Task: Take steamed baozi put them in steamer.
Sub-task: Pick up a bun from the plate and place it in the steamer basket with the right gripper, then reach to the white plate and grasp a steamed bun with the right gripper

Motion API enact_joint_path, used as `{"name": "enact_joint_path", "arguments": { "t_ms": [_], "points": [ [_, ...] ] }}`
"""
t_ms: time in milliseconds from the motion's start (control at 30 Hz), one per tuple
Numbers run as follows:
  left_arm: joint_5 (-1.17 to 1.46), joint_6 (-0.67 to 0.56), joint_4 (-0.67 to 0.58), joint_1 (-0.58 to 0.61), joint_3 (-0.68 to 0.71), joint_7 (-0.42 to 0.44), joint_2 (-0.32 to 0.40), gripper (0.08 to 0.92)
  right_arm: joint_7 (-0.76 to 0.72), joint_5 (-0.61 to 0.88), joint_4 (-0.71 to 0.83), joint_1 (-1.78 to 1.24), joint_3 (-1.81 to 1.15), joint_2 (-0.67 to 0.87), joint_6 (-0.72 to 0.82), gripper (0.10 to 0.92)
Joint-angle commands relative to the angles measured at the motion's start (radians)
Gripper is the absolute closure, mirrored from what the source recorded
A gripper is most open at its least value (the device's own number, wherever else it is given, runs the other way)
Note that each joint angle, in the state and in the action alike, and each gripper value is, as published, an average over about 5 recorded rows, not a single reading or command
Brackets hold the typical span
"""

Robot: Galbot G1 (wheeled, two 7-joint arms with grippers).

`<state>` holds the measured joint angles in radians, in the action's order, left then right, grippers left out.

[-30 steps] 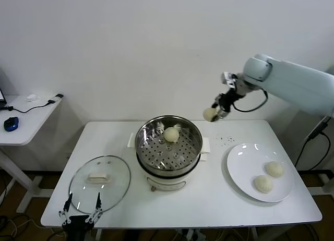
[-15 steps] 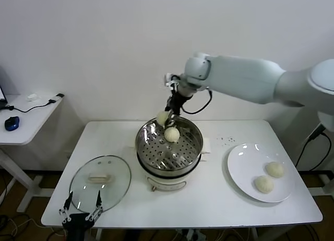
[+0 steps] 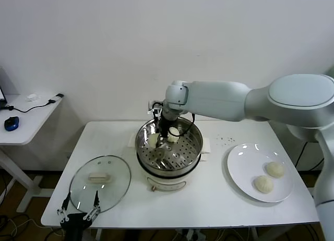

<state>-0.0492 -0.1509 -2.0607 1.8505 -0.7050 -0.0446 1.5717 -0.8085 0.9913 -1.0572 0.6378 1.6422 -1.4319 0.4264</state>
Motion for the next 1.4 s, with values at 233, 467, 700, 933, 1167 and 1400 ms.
{"name": "enact_joint_path", "arguments": {
  "t_ms": [233, 467, 700, 933, 1167, 1400],
  "points": [
    [0.007, 0.003, 0.008, -0.004, -0.001, -0.001, -0.001, 0.177, 0.024, -0.001, 0.009, -0.041, 0.007, -0.024, 0.016, 0.367],
    [0.003, 0.005, 0.005, -0.008, 0.002, 0.0, 0.003, 0.177, 0.014, -0.006, -0.01, -0.015, -0.016, 0.001, 0.017, 0.214],
    [0.009, 0.01, 0.004, -0.012, -0.001, 0.001, -0.004, 0.177, -0.024, -0.033, -0.069, 0.078, -0.056, 0.111, 0.003, 0.203],
    [0.003, 0.016, -0.004, -0.012, 0.001, 0.001, -0.004, 0.177, -0.201, -0.09, -0.199, 0.267, 0.008, 0.36, -0.099, 0.203],
    [0.033, 0.037, -0.041, 0.0, -0.007, -0.001, 0.001, 0.177, -0.288, -0.336, -0.344, 0.334, 0.08, 0.66, -0.176, 0.203],
    [0.014, 0.049, -0.046, 0.003, -0.018, -0.003, 0.002, 0.177, -0.301, -0.644, -0.441, 0.104, -0.083, 0.963, -0.205, 0.203]
  ]
}}
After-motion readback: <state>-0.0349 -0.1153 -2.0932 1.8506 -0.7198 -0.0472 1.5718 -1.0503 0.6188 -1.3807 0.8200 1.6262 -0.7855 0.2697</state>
